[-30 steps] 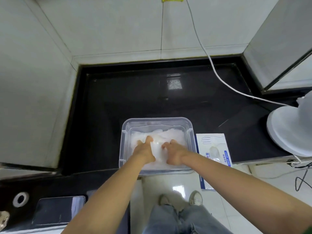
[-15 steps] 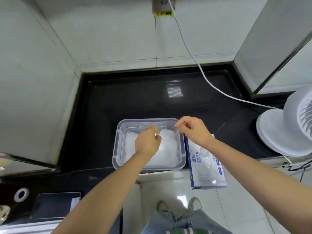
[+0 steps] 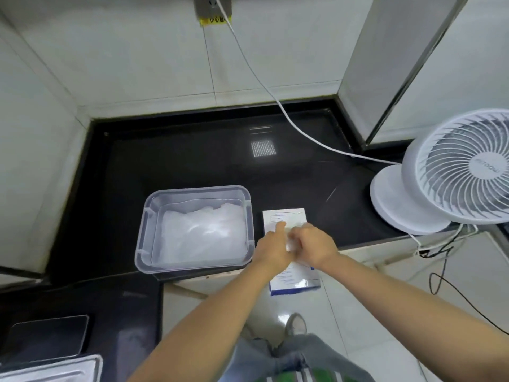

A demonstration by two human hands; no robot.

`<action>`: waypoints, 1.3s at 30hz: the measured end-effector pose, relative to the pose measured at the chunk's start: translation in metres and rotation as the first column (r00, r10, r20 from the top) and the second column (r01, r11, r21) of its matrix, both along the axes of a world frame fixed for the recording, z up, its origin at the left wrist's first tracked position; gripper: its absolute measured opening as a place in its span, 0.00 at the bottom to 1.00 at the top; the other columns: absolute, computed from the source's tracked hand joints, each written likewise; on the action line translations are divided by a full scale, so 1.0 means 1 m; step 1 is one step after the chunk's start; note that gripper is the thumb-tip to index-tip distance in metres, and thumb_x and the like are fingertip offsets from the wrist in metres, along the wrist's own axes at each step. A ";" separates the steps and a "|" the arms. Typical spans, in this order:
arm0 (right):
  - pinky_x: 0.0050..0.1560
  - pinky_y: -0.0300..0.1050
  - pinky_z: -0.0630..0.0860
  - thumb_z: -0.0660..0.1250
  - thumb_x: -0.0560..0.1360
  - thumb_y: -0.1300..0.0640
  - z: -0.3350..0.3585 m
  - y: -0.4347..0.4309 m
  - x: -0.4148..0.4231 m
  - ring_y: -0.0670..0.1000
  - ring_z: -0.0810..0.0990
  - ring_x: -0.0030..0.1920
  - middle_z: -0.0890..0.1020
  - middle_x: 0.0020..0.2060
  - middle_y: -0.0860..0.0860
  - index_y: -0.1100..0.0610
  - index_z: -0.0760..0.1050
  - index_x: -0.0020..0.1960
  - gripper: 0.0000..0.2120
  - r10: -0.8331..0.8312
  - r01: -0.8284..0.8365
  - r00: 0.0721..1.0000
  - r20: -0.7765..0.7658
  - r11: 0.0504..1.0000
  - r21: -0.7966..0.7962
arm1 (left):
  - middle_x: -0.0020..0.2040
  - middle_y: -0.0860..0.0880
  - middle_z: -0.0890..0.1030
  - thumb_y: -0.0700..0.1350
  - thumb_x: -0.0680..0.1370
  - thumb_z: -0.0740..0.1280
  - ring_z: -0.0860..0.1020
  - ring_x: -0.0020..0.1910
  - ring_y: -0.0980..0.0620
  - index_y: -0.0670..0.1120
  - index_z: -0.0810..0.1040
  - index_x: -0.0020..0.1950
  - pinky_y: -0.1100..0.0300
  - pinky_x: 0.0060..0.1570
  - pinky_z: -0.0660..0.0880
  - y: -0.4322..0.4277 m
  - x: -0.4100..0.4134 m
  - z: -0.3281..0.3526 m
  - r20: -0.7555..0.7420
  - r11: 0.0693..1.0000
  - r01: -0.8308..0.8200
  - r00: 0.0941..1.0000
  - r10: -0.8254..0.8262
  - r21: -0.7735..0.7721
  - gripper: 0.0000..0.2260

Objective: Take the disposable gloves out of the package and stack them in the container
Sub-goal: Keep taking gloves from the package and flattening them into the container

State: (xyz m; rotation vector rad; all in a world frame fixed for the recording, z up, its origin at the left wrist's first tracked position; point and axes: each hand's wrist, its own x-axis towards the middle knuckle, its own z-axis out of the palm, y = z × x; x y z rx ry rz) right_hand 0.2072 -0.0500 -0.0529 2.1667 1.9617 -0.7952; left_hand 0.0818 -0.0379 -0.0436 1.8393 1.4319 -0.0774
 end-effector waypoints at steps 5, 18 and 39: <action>0.51 0.43 0.77 0.67 0.73 0.57 -0.004 0.000 -0.001 0.52 0.81 0.51 0.79 0.52 0.48 0.51 0.82 0.49 0.08 -0.077 0.087 0.992 -0.101 0.991 0.100 | 0.71 0.44 0.67 0.46 0.74 0.70 0.75 0.63 0.43 0.54 0.45 0.80 0.51 0.59 0.74 -0.006 -0.002 -0.022 -0.115 0.999 -0.021 0.993 0.016 -0.047 0.43; 0.54 0.45 0.79 0.69 0.77 0.54 0.002 0.015 0.025 0.52 0.80 0.53 0.77 0.55 0.51 0.53 0.70 0.57 0.12 -0.248 0.408 0.623 -0.742 0.912 0.037 | 0.65 0.47 0.73 0.46 0.71 0.75 0.76 0.60 0.46 0.55 0.49 0.79 0.55 0.55 0.76 -0.003 0.002 -0.033 -0.053 0.993 -0.113 0.992 0.112 -0.015 0.45; 0.49 0.51 0.80 0.66 0.63 0.60 0.039 0.027 0.045 0.57 0.82 0.54 0.81 0.52 0.57 0.54 0.73 0.62 0.26 -0.370 0.395 0.242 -0.897 0.882 -0.257 | 0.56 0.45 0.80 0.44 0.80 0.64 0.81 0.51 0.44 0.47 0.75 0.63 0.54 0.52 0.80 0.021 0.009 0.012 0.394 0.873 -0.424 0.780 0.487 -0.239 0.12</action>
